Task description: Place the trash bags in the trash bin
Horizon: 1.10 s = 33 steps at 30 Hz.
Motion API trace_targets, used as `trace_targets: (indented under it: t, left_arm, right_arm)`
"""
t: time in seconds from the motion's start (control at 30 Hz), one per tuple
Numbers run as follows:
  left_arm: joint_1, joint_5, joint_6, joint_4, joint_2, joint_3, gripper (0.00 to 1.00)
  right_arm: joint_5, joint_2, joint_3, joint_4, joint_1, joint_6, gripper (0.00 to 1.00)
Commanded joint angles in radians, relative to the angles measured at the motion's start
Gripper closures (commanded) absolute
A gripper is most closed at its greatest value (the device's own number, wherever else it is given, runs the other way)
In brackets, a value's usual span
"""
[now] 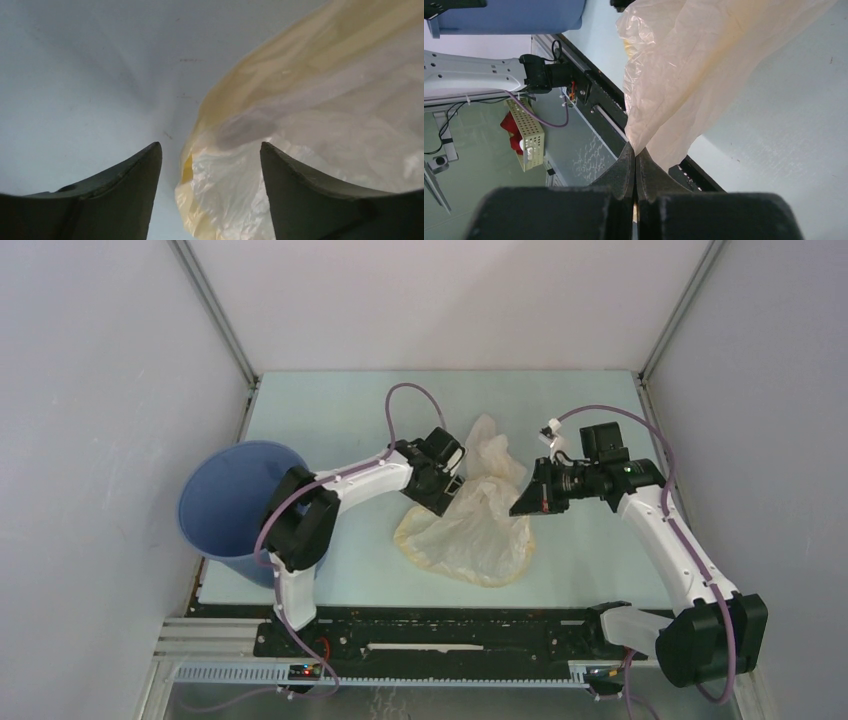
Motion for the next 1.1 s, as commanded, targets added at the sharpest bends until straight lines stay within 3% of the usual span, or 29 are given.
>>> trace_targets:
  t: [0.0,0.17,0.3,0.57,0.67,0.87,0.93,1.07]
  left_arm:
    - [0.0,0.039,0.027,0.075,0.048,0.076,0.31]
    - [0.001,0.017,0.005,0.07,0.036,0.073,0.8]
    - [0.0,-0.067,-0.023,0.046,-0.102,0.021,0.97]
    - [0.009,-0.26,-0.127,-0.01,-0.405,0.062,1.0]
    - [0.01,-0.264,-0.136,0.012,-0.464,0.115,1.0]
    - [0.01,-0.196,-0.145,0.067,-0.518,0.178,1.0]
    - [0.01,-0.17,-0.153,0.062,-0.523,0.201,1.0]
    - [0.009,-0.09,-0.167,0.076,-0.546,0.214,1.0]
  right_arm:
    - [0.002,-0.016,0.001,-0.014,0.024,-0.021,1.0]
    - [0.038,-0.024,0.001,-0.028,0.03,-0.012,1.0]
    - [0.151,-0.04,0.004,-0.025,0.028,0.029,1.0]
    - [0.555,-0.1,0.102,-0.069,0.06,0.015,1.0]
    - [0.574,-0.128,0.123,-0.044,0.19,-0.04,0.8]
    - [0.32,-0.1,0.124,-0.016,0.394,-0.006,0.69]
    - [0.325,-0.135,0.126,0.013,0.394,0.014,0.59]
    - [0.379,-0.203,0.133,0.062,0.31,0.064,0.31]
